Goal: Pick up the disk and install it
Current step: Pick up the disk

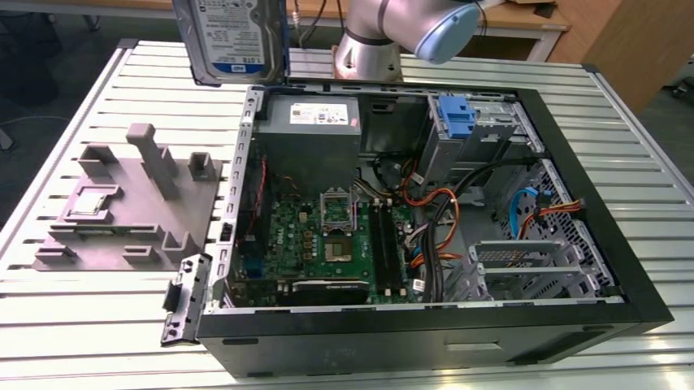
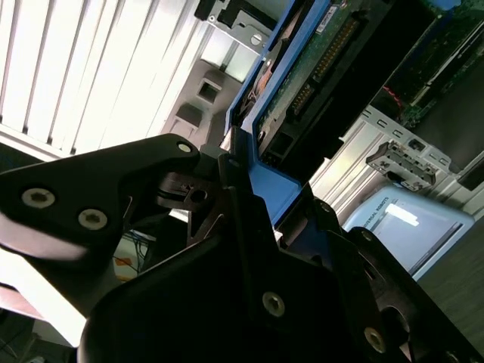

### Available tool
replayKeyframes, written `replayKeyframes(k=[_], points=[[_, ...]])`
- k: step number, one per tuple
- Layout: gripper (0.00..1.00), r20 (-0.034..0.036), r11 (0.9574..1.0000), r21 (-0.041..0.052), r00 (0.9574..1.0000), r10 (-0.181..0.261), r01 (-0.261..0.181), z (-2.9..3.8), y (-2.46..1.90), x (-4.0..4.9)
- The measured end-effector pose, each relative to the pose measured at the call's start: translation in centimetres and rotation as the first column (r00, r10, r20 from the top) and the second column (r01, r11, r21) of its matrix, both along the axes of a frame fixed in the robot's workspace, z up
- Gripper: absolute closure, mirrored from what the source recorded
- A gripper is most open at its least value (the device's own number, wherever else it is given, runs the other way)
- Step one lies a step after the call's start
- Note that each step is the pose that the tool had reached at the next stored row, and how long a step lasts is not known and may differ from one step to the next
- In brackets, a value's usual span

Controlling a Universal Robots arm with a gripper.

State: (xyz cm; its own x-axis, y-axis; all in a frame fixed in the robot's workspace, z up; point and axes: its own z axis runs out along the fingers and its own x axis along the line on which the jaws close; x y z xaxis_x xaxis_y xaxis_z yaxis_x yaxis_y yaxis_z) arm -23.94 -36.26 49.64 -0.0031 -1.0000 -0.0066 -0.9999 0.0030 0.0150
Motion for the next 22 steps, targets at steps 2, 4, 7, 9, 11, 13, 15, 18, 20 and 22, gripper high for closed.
replayKeyframes(k=[2, 4, 7, 9, 11, 13, 15, 18, 20, 22], points=[[0.64, -0.0001, 1.0000, 0.0000, 1.0000, 0.000, 0.000, 0.00, 0.00, 0.36], [0.64, 0.0000, 1.0000, 0.0000, 1.0000, 0.000, 0.000, 0.00, 0.00, 0.71], [0.64, -0.0001, 1.0000, -0.0001, 1.0000, 0.000, 0.000, 0.01, 0.00, 1.19], [0.64, 0.0000, 1.0000, -0.0001, 1.0000, 0.000, 0.000, 0.00, -0.01, 1.51], [0.64, 0.0000, 1.0000, 0.0000, 1.0000, 0.000, 0.000, 0.00, -0.06, 1.71], [0.64, 0.0000, 1.0000, 0.0000, 1.0000, 0.000, 0.000, -0.04, -0.34, 1.75], [0.64, 0.0001, 1.0000, 0.0000, 1.0000, 0.000, 0.000, -0.09, -0.81, 1.76], [0.64, 0.0000, 1.0000, -0.0001, 1.0000, 0.000, 0.000, -0.12, -1.67, 1.85], [0.64, 0.0001, 1.0000, 0.0000, 1.0000, 0.000, 0.000, -0.14, -2.14, 2.11], [0.64, 0.0001, 1.0000, 0.0000, 1.0000, 0.000, 0.000, -0.16, -2.40, 2.57]])
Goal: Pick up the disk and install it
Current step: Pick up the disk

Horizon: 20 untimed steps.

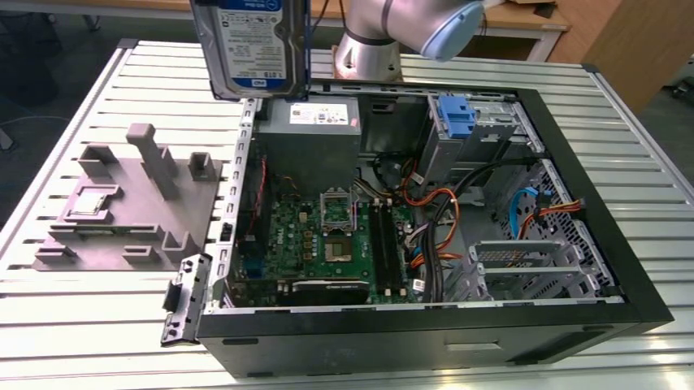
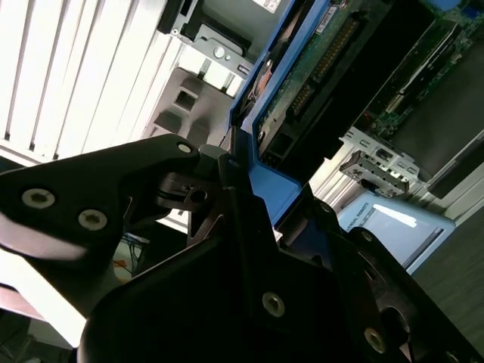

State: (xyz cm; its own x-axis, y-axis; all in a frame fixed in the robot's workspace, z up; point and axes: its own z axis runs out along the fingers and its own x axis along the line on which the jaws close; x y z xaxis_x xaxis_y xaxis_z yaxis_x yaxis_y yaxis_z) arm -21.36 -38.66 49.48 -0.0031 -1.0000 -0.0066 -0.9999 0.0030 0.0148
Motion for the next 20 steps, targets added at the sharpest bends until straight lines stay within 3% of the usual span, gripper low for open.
replayKeyframes(k=[7, 20], points=[[0.64, 0.0000, 1.0000, -0.0001, 1.0000, 0.000, 0.000, -0.05, -0.07, 2.30], [0.64, 0.0001, 1.0000, -0.0001, 1.0000, 0.000, 0.000, -0.06, -0.07, 2.36]])
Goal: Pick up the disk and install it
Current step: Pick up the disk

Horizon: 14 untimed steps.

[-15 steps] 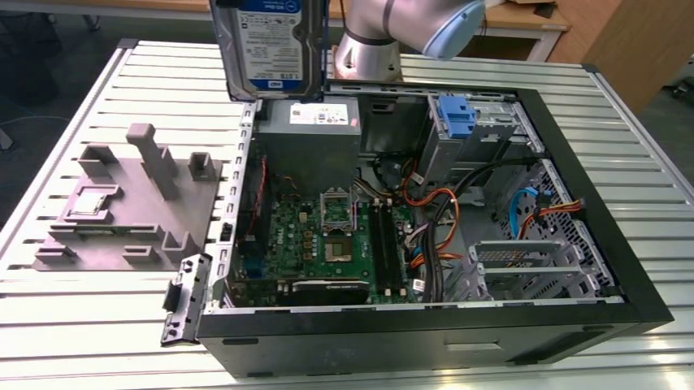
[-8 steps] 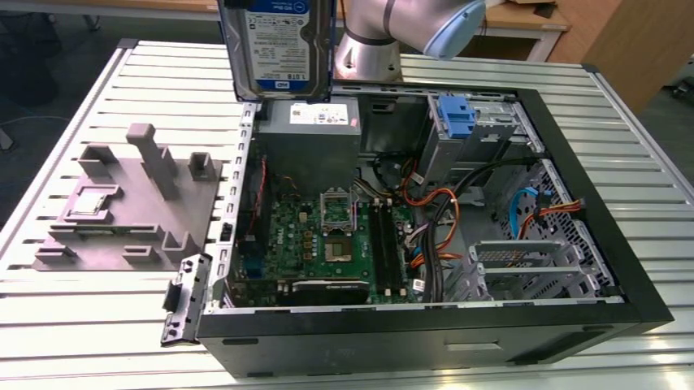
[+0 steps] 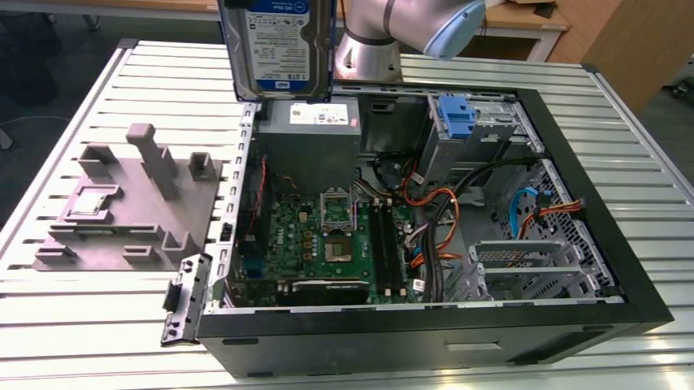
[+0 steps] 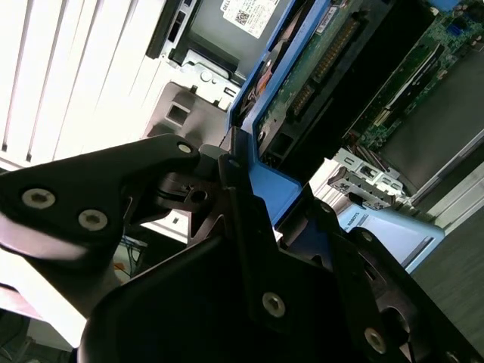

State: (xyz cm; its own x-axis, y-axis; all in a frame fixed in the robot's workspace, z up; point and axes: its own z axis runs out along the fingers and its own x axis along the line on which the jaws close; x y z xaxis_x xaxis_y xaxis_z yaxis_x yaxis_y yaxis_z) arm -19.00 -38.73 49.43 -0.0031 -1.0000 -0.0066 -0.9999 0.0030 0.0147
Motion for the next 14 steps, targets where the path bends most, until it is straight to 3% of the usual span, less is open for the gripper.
replayKeyframes(k=[14], points=[[0.64, -0.0001, 1.0000, 0.0000, 1.0000, 0.000, 0.000, 0.00, 0.01, 0.37]])
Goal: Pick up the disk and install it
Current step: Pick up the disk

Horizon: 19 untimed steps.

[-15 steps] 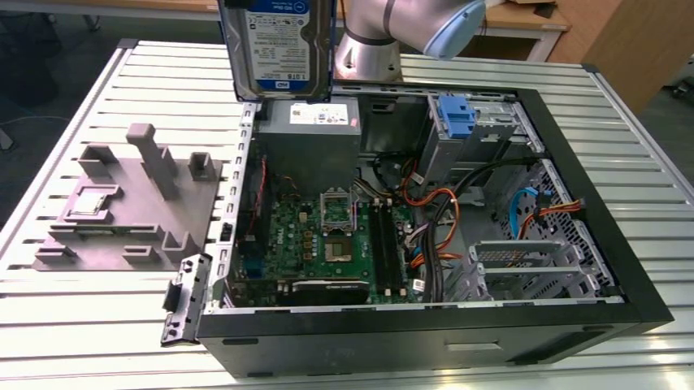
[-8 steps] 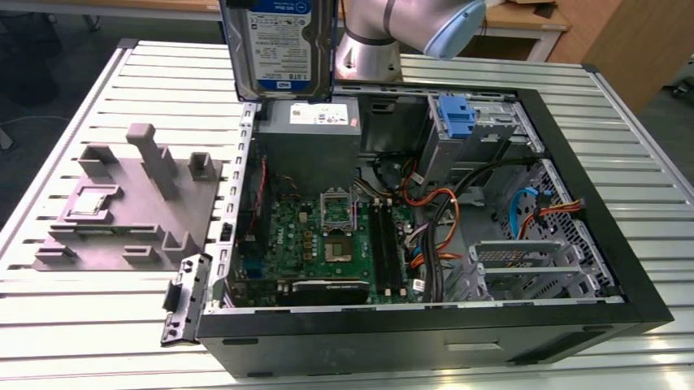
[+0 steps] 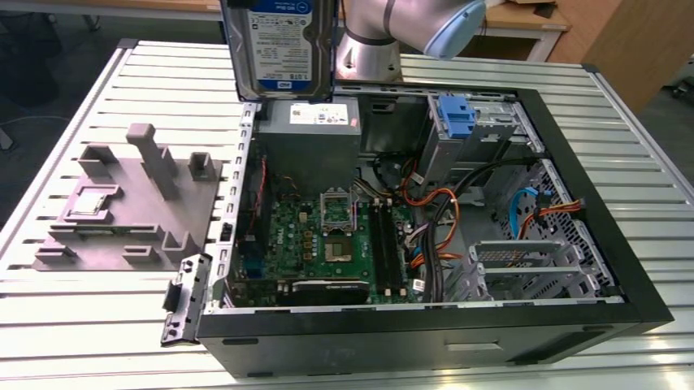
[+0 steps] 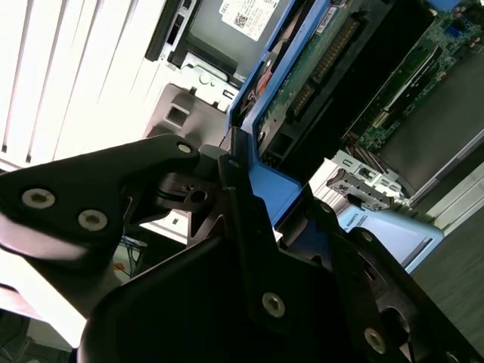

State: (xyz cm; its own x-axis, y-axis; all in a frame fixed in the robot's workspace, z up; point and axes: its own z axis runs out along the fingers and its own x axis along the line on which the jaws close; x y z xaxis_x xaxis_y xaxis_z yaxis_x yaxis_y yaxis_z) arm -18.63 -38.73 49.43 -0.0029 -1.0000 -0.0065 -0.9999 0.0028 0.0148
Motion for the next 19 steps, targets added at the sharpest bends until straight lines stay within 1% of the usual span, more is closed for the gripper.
replayKeyframes(k=[1, 8, 10, 12, 17, 19], points=[[0.64, 0.0000, 1.0000, -0.0001, 1.0000, 0.000, 0.000, 0.00, 0.00, 0.26], [0.64, 0.0001, 1.0000, 0.0000, 1.0000, 0.000, 0.000, -0.08, -0.01, 3.27], [0.64, 0.0007, 1.0000, 0.0003, 1.0000, 0.000, 0.000, -0.22, -0.10, 3.57], [0.64, 0.0018, 1.0000, -0.0001, 1.0000, 0.000, 0.000, -0.41, -0.48, 3.67], [0.64, 0.0032, 1.0000, 0.0000, 1.0000, 0.000, 0.000, -0.87, -1.78, 3.95], [0.64, 0.0036, 1.0000, 0.0003, 1.0000, 0.000, 0.000, -1.04, -2.07, 4.33]])
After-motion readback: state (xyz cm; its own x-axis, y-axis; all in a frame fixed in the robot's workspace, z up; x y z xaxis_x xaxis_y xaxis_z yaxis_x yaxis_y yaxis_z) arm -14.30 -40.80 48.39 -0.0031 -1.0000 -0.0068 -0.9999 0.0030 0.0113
